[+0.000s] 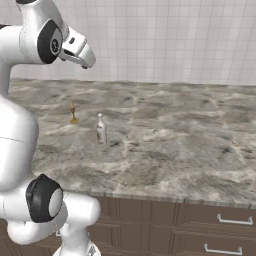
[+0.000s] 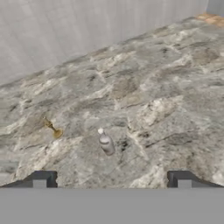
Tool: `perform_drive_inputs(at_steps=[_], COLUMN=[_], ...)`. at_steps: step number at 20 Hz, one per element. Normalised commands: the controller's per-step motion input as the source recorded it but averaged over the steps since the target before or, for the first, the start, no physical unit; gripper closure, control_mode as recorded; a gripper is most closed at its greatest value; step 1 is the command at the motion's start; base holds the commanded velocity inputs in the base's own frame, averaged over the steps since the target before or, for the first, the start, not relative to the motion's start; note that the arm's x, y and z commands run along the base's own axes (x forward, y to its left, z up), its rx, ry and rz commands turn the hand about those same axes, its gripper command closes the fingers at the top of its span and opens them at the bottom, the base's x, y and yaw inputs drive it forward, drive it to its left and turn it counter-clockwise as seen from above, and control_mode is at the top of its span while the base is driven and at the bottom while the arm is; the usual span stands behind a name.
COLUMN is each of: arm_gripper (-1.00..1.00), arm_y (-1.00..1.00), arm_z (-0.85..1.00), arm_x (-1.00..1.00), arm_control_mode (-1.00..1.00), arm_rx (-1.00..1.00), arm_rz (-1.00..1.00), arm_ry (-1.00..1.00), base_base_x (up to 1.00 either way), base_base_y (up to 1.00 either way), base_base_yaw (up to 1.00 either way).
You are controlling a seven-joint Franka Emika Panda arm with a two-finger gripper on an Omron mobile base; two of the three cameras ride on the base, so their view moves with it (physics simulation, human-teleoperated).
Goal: Open the cabinet directly in front. Then move the liquor and the cup to the dining counter with the candle on it.
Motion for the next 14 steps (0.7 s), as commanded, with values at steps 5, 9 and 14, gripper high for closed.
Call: perform_drive_inputs(at_steps=[5, 9, 14], arm_gripper=[-1.0, -1.0, -1.0], arm_y=[-0.06, 0.0, 0.0], arm_z=[0.07, 0.0, 0.0], arm_x=[-0.86, -0.06, 0.0], arm_control_mode=[-1.0, -1.0, 1.0], arm_rx=[0.0, 0.0, 0.0], arm_rz=[0.0, 0.0, 0.0], arm_ry=[-0.78, -0.03, 0.0], base_base_x=[0.0, 0.0, -0.63], base_base_y=[0.0, 0.0, -0.01], base_base_yaw=[0.0, 0.0, -0.51])
